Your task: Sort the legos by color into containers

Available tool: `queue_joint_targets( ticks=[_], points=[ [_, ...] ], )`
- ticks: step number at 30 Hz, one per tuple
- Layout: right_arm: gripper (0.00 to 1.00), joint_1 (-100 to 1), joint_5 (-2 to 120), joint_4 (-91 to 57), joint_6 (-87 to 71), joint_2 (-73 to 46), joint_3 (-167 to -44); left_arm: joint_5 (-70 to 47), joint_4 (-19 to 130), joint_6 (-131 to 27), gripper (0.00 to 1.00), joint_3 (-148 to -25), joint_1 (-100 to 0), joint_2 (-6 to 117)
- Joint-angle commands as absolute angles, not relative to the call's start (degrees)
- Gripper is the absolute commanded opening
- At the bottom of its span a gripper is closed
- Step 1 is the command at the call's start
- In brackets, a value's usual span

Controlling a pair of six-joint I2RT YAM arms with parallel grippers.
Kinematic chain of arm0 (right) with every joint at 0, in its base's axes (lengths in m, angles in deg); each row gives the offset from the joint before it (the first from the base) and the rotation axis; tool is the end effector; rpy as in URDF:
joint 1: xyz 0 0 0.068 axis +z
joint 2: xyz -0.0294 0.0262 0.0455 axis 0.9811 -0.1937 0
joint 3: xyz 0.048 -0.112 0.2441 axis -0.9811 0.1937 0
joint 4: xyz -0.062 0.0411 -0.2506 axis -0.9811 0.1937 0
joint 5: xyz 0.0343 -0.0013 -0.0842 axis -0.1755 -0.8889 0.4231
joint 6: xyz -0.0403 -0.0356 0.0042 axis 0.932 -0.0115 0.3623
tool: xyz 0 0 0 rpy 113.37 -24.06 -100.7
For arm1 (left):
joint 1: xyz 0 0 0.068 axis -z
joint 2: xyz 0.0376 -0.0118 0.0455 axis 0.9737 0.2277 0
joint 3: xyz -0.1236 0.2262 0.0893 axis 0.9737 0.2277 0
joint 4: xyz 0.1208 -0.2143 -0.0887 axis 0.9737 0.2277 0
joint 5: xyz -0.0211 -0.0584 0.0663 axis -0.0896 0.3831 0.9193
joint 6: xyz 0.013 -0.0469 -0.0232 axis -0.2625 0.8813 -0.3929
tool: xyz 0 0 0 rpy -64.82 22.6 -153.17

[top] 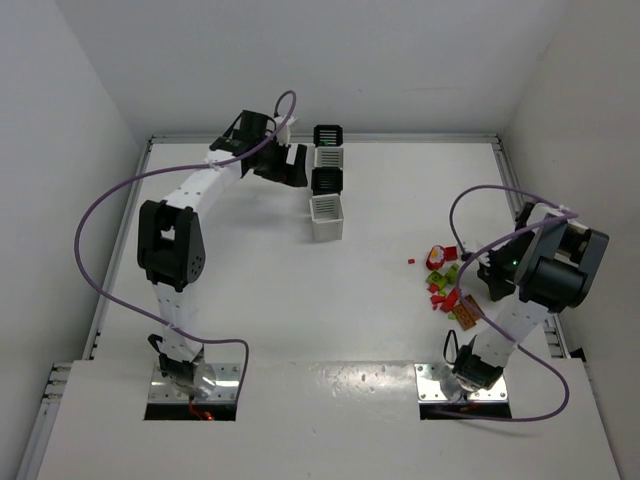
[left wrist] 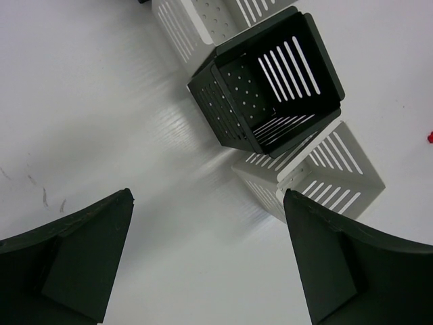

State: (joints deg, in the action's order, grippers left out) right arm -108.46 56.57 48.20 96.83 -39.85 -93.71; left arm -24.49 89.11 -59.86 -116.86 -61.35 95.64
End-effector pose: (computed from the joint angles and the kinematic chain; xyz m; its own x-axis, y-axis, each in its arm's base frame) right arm 0.2482 -0.1342 0.1375 -0.4188 -0.8845 -0.2055 -0.8859 0.3482 0.3065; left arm 0.4415 -0.1357 0.2793 -0.7119 0.1283 -0.6905 0.4482 0.8399 -0.3060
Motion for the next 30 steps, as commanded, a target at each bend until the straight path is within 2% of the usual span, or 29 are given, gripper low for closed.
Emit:
queue_joint_targets(
  ticks=[1, 2, 5, 13, 19, 23, 26, 27, 30],
  points=[
    [0.36, -107.5, 53.7, 46.9, 97.6, -36.8, -91.8, -23.9, 87.1, -58.5, 1.00, -115.2, -61.9, 94.0],
    [0.28, -107.5, 53.7, 46.4, 97.1, -36.8, -91.8, -23.9, 87.1, -58.5, 1.00, -115.2, -61.9, 94.0],
    [0.18, -107.5, 54.2, 45.6, 95.0, -36.8, -92.5, -22.6, 86.5, -58.5, 1.00, -114.1, -61.9, 92.9],
    [0.03, -107.0, 46.1, 46.5, 88.6, -38.1, -105.3, -21.3, 84.8, -56.8, 1.00, -111.0, -63.0, 90.8],
    [0.01, -101.9, 35.0, 47.8, 79.7, -40.2, -117.9, -21.9, 81.3, -53.1, 1.00, -106.4, -64.9, 87.8],
    [0.00, -96.4, 28.7, 43.0, 73.4, -42.1, -123.8, -22.9, 80.7, -51.1, 1.00, -104.9, -67.9, 87.2],
    [0.00, -91.6, 26.7, 35.7, 63.5, -47.6, -131.3, -22.9, 80.7, -51.9, 1.00, -104.9, -68.4, 86.7],
    [0.00, -89.2, 26.2, 33.4, 54.7, -49.8, -134.3, -22.3, 80.7, -52.8, 1.00, -104.9, -68.4, 86.0],
    [0.00, -84.2, 24.1, 29.4, 39.3, -60.4, -150.8, -21.2, 80.7, -54.2, 1.00, -104.9, -69.6, 84.7]
  ],
)
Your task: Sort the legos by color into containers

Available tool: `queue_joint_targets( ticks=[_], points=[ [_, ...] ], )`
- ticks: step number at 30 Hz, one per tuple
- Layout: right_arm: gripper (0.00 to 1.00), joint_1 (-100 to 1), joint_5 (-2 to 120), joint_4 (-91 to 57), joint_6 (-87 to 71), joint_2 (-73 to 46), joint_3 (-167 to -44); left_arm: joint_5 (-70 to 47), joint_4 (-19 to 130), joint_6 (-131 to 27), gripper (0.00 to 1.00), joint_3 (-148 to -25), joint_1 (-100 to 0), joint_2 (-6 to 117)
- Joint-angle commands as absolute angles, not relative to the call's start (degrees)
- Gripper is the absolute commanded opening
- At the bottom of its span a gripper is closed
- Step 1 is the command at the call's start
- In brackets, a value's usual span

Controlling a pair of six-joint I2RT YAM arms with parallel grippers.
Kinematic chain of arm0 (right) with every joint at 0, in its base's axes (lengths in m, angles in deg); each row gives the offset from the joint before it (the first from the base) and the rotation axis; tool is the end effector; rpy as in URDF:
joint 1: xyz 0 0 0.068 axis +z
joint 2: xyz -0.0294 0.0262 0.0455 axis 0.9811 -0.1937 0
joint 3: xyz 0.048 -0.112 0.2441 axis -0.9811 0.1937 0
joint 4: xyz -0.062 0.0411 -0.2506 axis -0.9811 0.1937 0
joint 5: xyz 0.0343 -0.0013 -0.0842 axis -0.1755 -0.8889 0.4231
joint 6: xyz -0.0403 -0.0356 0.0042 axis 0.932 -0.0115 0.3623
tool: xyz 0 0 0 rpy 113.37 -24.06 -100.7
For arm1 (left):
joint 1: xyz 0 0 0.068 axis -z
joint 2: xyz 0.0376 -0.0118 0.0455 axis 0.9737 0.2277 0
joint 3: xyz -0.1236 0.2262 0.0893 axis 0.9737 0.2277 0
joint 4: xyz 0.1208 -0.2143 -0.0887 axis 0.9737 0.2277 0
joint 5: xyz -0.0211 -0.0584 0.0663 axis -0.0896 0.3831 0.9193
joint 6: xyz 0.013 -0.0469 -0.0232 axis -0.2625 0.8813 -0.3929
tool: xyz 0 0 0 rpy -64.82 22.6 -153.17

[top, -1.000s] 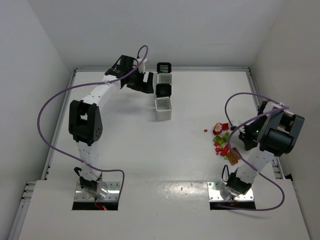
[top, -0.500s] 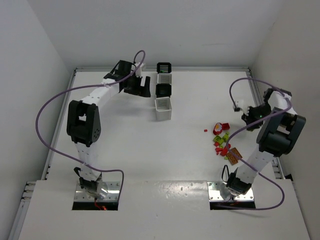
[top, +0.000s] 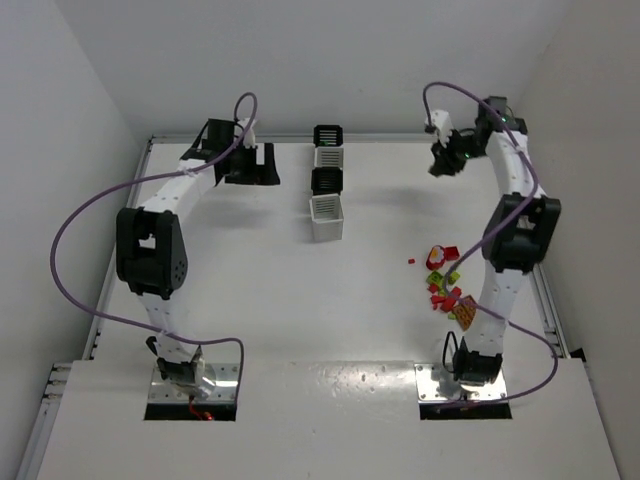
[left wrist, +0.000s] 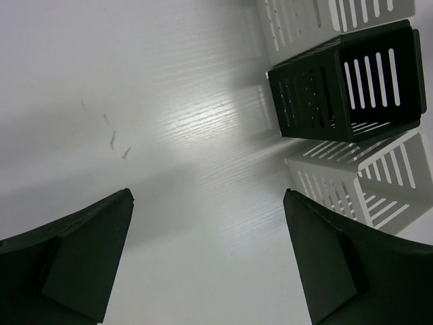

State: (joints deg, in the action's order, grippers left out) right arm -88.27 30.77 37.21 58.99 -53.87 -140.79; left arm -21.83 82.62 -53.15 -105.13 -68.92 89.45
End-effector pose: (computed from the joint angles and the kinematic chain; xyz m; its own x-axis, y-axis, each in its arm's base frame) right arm 0.4499 -0.0537 0.2599 -0.3549 -0.6547 -0.6674 -0.8301 0.5491 -0.0972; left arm 0.4304 -0.0713 0.2667 -0.7404 -0.0763 -0.6678 0.2247 0.9083 -0.3529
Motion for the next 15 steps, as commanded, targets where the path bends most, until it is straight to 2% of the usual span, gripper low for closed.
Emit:
queue_joint_targets(
  ticks=[1, 3, 9, 15],
  points=[
    [0.00, -82.8, 22.9, 27.7, 36.3, -62.6, -157.8, -21.2, 81.8, -54.9, 1.00, -104.9, -70.4, 84.7],
    [0.00, -78.6, 22.3, 23.6, 29.2, -65.0, -160.6, -21.2, 83.1, -55.4, 1.00, -106.1, -71.1, 84.7],
    [0.00, -68.8, 23.6, 3.8, 19.3, -64.1, -154.0, -19.9, 83.1, -56.0, 1.00, -103.4, -73.0, 82.3],
    [0.00, -64.6, 27.2, -8.1, 11.3, -66.6, -154.5, -19.4, 81.8, -56.0, 1.00, -99.9, -73.0, 80.3]
  ],
)
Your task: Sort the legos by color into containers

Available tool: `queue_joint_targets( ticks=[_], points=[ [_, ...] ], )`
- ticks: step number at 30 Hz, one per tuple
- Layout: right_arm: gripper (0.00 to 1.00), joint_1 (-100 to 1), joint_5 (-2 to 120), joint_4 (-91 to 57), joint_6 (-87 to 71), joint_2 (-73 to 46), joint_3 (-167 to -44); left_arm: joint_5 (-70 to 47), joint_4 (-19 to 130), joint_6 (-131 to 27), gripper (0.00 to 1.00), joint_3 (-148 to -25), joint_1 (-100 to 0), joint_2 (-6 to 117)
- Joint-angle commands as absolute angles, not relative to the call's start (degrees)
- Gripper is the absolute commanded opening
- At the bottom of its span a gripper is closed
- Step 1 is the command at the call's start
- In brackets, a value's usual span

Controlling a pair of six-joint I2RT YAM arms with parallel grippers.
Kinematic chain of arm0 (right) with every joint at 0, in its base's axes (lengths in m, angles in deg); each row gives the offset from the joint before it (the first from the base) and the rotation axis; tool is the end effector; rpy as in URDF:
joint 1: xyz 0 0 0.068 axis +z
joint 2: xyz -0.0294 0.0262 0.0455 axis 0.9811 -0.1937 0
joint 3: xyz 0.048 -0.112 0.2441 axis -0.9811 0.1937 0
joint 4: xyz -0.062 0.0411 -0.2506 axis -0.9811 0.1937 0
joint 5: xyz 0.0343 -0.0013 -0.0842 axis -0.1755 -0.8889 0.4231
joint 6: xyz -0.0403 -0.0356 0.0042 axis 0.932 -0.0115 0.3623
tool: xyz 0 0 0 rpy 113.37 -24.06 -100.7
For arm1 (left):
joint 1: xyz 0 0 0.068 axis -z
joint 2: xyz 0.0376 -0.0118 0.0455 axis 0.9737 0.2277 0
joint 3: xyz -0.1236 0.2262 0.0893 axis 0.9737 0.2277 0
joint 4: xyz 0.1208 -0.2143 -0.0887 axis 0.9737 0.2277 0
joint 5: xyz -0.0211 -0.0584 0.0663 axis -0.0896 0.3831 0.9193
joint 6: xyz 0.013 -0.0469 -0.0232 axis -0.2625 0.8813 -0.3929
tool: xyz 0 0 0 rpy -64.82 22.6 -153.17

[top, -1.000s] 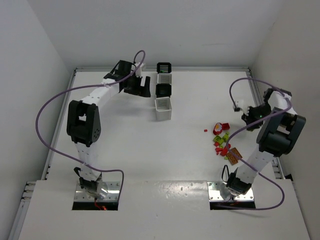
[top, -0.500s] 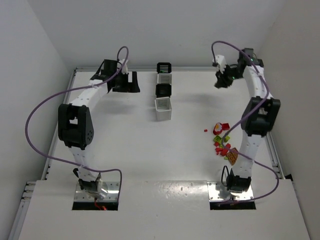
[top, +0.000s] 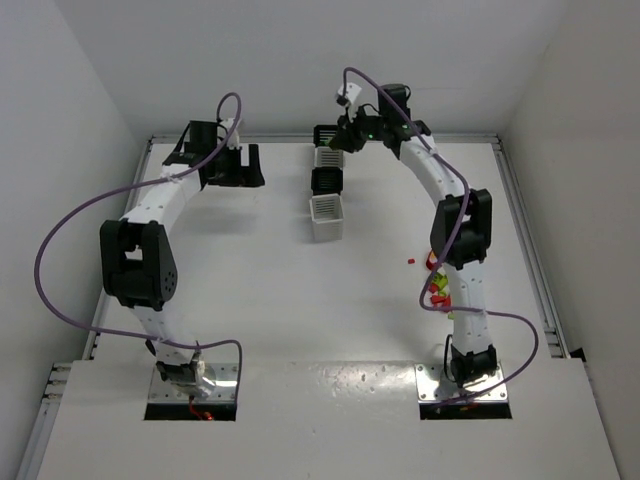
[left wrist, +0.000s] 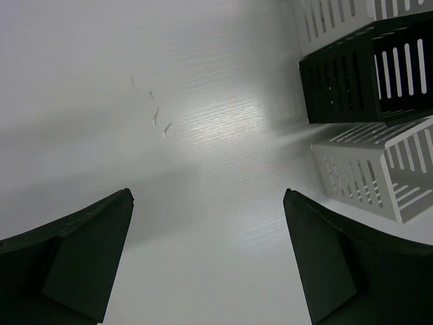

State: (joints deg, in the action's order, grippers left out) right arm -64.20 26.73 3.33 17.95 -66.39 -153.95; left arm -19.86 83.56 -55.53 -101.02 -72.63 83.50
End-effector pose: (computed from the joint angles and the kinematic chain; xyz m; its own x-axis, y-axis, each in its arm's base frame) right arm 0.5188 0.1590 0.2691 -0.2322 -0.3197 -0.9186 -0.8471 0.5306 0.0295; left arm 0.4099 -0.0403 0.2834 -0.7122 -0.0883 -0.6964 0.1780 0.9369 -0.3008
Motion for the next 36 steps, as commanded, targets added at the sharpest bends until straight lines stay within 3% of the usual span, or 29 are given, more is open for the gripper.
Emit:
queue_joint_targets(
  ticks=[1, 9, 18, 20, 23, 24, 27, 29, 36],
  points=[
    [0.00, -64.1, 28.4, -8.1, 11.3, -67.4, -154.5, -19.4, 81.8, -56.0, 1.00, -99.9, -73.0, 80.3],
    [0.00, -61.5, 35.1, -8.1, 12.6, -70.6, -157.1, -19.4, 81.2, -56.0, 1.00, -99.4, -73.0, 79.3],
    [0.01, -60.4, 34.3, -4.6, 13.6, -72.3, -156.4, -21.1, 81.2, -55.4, 1.00, -101.2, -73.0, 79.8],
    [0.07, -59.9, 34.3, -3.4, 14.5, -72.3, -156.4, -21.6, 81.2, -55.4, 1.00, -101.2, -73.0, 80.3],
    [0.23, -59.3, 34.9, -2.8, 15.1, -71.7, -156.4, -21.6, 80.7, -55.4, 1.00, -101.2, -71.9, 80.3],
    [0.37, -59.3, 35.4, -2.8, 15.1, -71.7, -156.4, -21.6, 80.7, -55.4, 1.00, -101.2, -71.1, 80.3],
    [0.59, -59.3, 35.9, -2.3, 15.1, -70.4, -155.7, -20.3, 79.6, -55.4, 1.00, -101.8, -69.1, 80.9],
    [0.63, -59.3, 36.6, -2.8, 14.5, -69.1, -154.9, -19.8, 78.4, -55.4, 1.00, -101.0, -67.5, 80.2],
    [0.60, -64.7, 46.4, 0.0, 7.5, -58.1, -148.6, -20.3, 71.7, -56.9, 1.00, -98.4, -59.4, 78.9]
  ],
)
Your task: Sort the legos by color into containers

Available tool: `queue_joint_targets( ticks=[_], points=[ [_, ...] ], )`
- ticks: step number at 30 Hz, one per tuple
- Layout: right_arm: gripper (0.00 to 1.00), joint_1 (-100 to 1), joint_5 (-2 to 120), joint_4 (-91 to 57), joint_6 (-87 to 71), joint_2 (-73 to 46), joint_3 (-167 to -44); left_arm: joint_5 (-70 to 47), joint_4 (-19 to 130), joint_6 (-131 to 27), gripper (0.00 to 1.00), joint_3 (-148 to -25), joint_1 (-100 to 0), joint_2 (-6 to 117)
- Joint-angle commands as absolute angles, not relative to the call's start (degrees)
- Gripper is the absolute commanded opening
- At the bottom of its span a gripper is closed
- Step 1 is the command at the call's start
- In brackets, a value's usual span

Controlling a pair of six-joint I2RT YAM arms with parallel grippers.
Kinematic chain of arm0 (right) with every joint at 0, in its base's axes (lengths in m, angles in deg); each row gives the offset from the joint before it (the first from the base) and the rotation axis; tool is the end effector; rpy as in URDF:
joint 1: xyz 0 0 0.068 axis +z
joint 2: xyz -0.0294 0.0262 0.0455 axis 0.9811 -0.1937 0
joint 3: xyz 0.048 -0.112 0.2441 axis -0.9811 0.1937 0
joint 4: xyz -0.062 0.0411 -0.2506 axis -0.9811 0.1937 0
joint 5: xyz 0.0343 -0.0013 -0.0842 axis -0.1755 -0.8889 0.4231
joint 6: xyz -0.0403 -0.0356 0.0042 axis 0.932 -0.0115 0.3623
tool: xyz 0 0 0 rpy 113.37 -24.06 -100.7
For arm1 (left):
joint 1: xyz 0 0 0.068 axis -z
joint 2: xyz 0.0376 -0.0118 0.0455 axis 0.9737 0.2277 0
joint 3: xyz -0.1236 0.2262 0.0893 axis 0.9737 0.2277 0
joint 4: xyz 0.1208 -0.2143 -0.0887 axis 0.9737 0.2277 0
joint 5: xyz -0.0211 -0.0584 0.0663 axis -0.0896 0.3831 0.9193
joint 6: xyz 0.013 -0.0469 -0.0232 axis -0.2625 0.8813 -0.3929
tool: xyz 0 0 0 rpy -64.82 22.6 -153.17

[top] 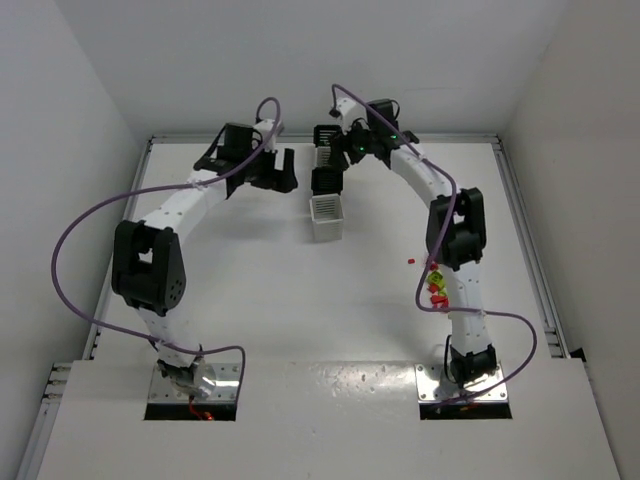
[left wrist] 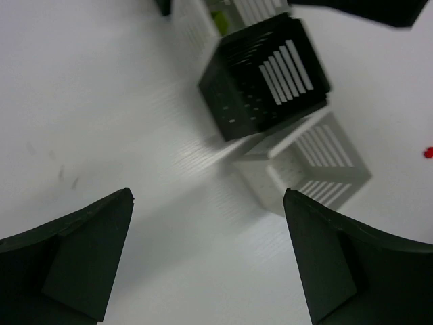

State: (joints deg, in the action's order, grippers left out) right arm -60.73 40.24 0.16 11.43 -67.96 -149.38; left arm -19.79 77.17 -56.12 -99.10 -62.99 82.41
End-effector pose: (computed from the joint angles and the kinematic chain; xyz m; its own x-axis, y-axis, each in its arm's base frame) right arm 0.5166 0.1854 0.2300 -0.3802 -0.3285 -0.8646 -0.7270 0.6840 0.0598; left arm 0.3990 -0.1088 0.2889 -0.6444 0.0244 -0.7643 0.3660 0.8874 -0.2803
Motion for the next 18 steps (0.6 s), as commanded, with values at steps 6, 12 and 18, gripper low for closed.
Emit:
queue_joint_targets(
  ticks=[6, 12, 18],
  points=[
    [0.56, -77.8, 55.4, 14.3, 2.0, -47.6, -144.8, -26.4, 67.9, -55.4, 0.94, -99.6, -50.2, 84.1],
    [0.53, -90.9, 56.5, 25.0, 7.2, -37.5, -133.0, -36.2, 72.9, -62.3, 0.68, -112.5, -39.9, 98.0],
    [0.53, -94.4, 55.2, 27.7, 11.8, -24.6, -116.6, -53.9, 81.2, -77.0, 0.72, -124.1, -32.6, 107.6]
  ],
)
